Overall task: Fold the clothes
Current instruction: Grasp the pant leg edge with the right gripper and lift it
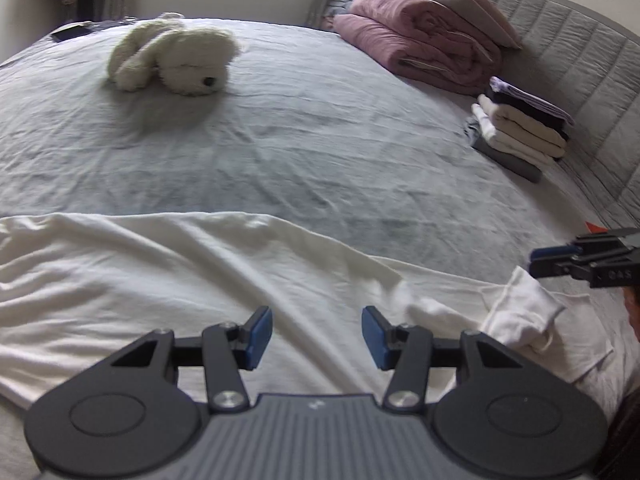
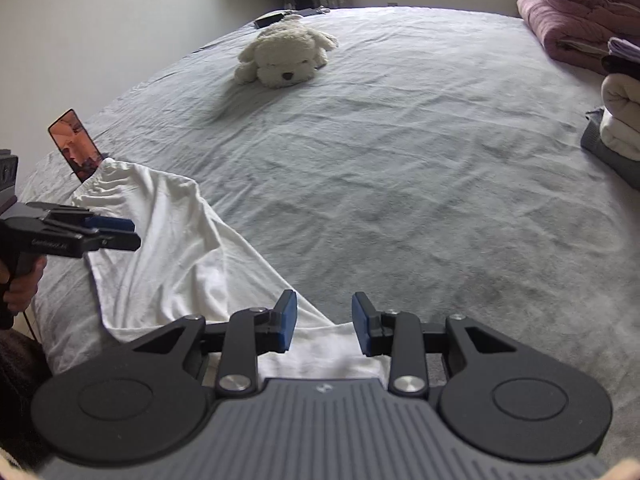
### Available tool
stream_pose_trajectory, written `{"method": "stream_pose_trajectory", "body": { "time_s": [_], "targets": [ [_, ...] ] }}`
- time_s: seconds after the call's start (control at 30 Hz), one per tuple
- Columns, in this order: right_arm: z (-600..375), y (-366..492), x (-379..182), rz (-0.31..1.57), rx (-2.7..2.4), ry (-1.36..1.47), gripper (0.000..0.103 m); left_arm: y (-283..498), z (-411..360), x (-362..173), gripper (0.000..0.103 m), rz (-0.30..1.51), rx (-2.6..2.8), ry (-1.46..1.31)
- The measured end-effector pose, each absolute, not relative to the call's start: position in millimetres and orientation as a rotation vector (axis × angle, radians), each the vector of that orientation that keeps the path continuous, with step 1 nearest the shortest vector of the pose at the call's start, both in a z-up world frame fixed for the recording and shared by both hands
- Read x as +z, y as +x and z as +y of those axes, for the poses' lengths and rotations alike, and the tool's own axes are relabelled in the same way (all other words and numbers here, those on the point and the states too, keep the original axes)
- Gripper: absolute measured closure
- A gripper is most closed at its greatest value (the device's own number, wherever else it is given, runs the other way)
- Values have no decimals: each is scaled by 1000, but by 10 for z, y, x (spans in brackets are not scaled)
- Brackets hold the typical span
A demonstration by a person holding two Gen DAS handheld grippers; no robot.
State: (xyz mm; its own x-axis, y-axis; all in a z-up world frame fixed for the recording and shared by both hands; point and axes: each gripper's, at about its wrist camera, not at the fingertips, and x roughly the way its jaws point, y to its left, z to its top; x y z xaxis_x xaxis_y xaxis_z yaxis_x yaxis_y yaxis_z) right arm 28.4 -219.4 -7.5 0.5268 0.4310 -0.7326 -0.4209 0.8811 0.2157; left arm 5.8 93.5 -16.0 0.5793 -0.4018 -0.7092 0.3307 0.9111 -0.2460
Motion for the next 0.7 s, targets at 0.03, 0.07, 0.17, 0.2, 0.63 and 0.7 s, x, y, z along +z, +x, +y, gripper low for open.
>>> {"method": "stream_pose_trajectory", "body": {
  "time_s": [0.03, 0.07, 0.17, 0.2, 0.63, 0.7],
  "targets": [
    [-2218, 308, -95, 893, 494, 13, 68, 41, 826, -172, 52, 851, -474, -79],
    [-2241, 328, -116, 905, 479, 10, 68, 23, 716, -183, 52, 850, -519, -67],
    [-2311, 373, -213, 954, 451, 26, 68, -17, 486, -215, 52, 849, -609, -43],
    [-2325, 390, -251, 972, 449, 43, 68, -27, 439, -224, 52, 850, -626, -38],
    [-2215, 203, 130, 781, 430, 53, 99, -105, 158, -214, 54, 822, -745, -30],
    [-2213, 128, 259, 726, 426, 57, 99, -114, 192, -172, 54, 804, -747, -41]
  ]
}}
